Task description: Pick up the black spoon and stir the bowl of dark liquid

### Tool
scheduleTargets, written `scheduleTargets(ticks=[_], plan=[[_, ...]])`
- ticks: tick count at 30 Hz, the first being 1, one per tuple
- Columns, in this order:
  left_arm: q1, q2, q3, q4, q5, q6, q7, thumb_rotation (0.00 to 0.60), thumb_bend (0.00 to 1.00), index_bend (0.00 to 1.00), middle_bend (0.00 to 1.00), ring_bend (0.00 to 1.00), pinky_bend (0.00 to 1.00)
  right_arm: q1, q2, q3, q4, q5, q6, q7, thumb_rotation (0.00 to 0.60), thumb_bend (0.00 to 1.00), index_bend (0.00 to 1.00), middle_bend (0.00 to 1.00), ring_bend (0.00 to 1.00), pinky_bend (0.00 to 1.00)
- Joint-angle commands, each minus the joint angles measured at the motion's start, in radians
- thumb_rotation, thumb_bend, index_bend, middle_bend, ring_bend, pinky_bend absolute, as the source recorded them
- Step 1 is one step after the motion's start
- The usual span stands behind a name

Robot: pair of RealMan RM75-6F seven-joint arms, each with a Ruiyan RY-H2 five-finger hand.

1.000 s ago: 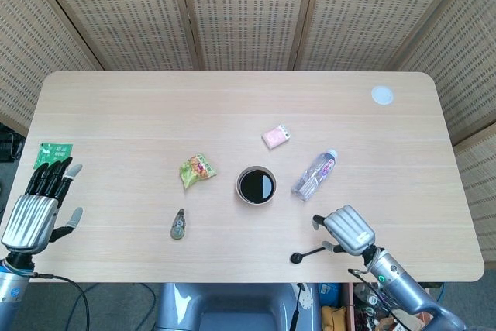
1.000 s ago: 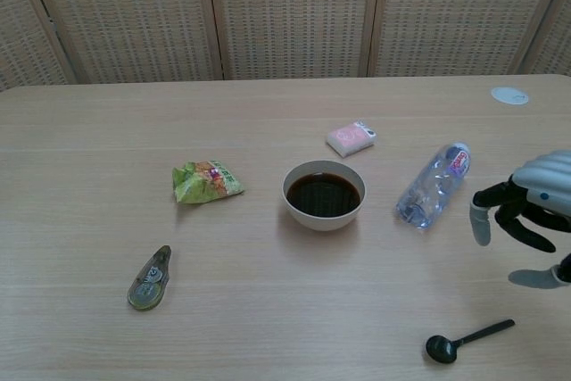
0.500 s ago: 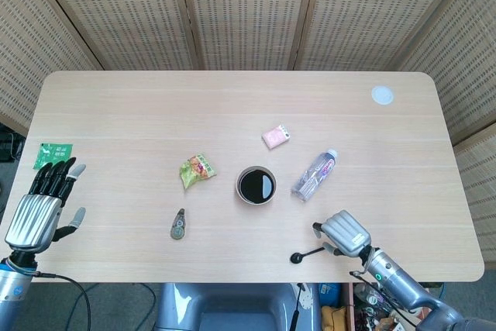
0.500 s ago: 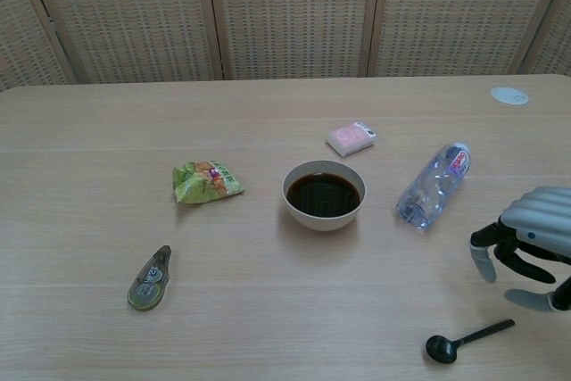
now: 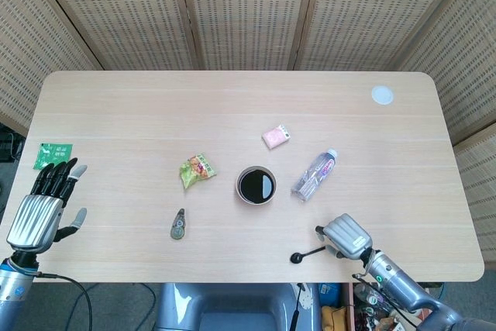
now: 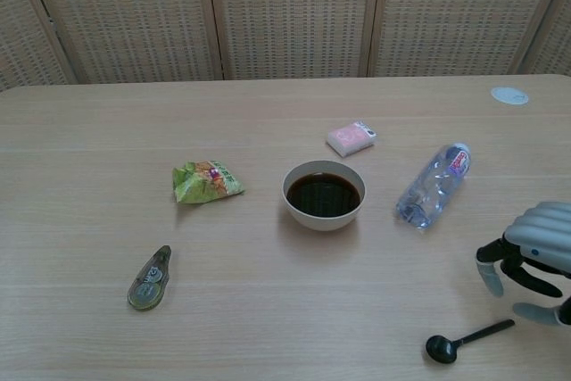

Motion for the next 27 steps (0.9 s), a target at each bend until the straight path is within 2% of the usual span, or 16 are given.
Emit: scheduleTargets(ticks=[1,27], plan=[[0.000,0.000,0.001,0.000,0.001,0.001,-0.001,0.600,0.41,0.00,0.00,0.00,0.00,-0.002,-0.006,-0.003,0.007,0.001,0.001,-0.004,0.600,0.52,0.55,0.88,0.91,0.99],[0.006,-0.001,0.010,0.007,0.002,0.012,-0.015,0.600,0.41,0.00,0.00,0.00,0.00,-0.006,-0.062,-0.021,0.056,0.019,-0.008,-0.061,0.600,0.52,0.55,0.88,0.91,0.99]])
